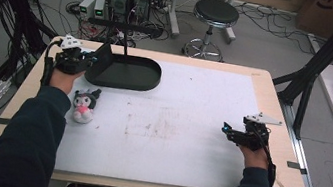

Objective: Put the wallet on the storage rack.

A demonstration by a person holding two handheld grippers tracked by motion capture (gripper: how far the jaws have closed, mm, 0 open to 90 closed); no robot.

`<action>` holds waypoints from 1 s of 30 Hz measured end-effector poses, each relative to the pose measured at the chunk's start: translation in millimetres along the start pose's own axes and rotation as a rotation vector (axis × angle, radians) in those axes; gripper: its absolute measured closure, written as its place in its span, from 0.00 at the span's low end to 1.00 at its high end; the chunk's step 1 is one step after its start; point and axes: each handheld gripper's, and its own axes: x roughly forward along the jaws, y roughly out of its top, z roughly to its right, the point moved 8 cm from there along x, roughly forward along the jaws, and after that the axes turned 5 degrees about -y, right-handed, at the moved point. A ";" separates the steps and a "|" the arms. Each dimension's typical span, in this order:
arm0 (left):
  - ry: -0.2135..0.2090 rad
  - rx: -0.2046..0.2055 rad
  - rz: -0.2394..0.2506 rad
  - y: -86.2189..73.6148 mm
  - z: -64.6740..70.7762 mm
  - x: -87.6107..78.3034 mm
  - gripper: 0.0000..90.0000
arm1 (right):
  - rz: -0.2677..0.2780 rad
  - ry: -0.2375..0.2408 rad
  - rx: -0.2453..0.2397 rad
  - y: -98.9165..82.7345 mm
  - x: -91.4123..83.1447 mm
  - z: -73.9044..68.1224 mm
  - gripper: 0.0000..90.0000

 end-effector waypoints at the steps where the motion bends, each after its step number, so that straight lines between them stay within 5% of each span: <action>1: 0.016 -0.001 0.002 1.3 -5.9 5.9 0.88 | 0.000 0.000 0.003 0.1 0.0 0.1 0.21; 13: 0.115 0.052 -0.065 -14.0 -15.7 41.7 0.88 | 0.004 0.009 0.010 0.0 -1.6 -1.2 0.21; 15: 0.159 0.064 -0.091 -14.5 -20.0 47.0 0.88 | 0.002 0.010 0.010 -0.5 -1.7 -1.1 0.21; 20: 0.177 0.090 -0.111 -16.8 -20.1 54.5 0.88 | 0.001 0.010 0.019 -1.8 -2.1 -0.1 0.21; 22: 0.220 0.096 -0.119 -17.0 -24.7 57.9 0.88 | 0.000 0.011 0.023 -2.1 -1.9 0.1 0.21; 28: 0.230 0.087 -0.129 -18.6 -30.3 64.8 0.87 | -0.001 0.011 0.014 -2.0 -1.5 -1.2 0.21; 30: 0.217 0.065 -0.172 -26.1 -26.7 70.1 0.85 | -0.003 0.008 0.015 -2.1 -0.9 -0.9 0.21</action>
